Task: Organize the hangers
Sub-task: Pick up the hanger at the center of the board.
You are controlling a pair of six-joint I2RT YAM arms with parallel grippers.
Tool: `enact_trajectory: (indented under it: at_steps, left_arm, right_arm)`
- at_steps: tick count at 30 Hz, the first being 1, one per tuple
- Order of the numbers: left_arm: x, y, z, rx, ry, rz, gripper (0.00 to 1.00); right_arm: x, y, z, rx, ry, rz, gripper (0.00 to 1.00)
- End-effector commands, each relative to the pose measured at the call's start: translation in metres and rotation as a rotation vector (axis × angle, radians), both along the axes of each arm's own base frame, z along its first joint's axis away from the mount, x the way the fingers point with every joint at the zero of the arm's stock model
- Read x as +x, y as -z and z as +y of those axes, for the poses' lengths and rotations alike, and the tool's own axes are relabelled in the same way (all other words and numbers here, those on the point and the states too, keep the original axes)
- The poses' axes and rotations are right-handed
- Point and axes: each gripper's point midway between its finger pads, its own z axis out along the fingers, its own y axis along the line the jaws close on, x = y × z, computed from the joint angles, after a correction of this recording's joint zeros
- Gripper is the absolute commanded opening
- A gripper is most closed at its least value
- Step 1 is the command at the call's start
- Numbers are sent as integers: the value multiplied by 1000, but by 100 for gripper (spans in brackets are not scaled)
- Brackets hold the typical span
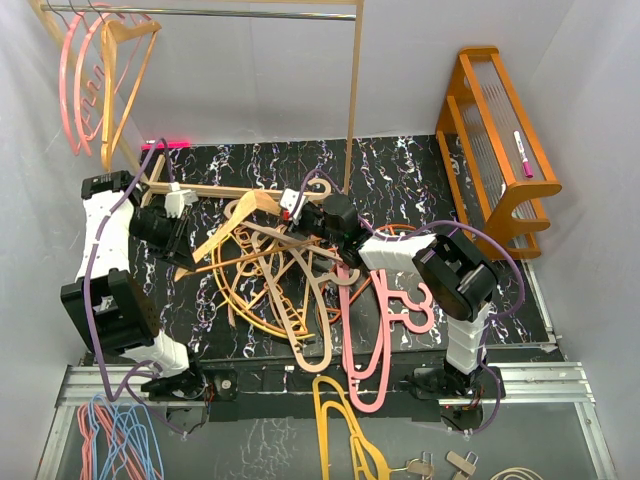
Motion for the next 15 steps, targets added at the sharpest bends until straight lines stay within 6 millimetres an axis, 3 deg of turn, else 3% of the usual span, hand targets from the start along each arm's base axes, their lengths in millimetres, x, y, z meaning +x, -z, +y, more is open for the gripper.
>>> enact_trajectory:
  at_steps: [1,15]
  left_arm:
    - [-5,-10,-3,-10,-6,-30,0]
    - [-17,-15,-4,15,-13,-54,0]
  right_arm:
    - [4,-36,-1,61,5,-94,8]
    - [5,-48,7,99,-17,-97,8]
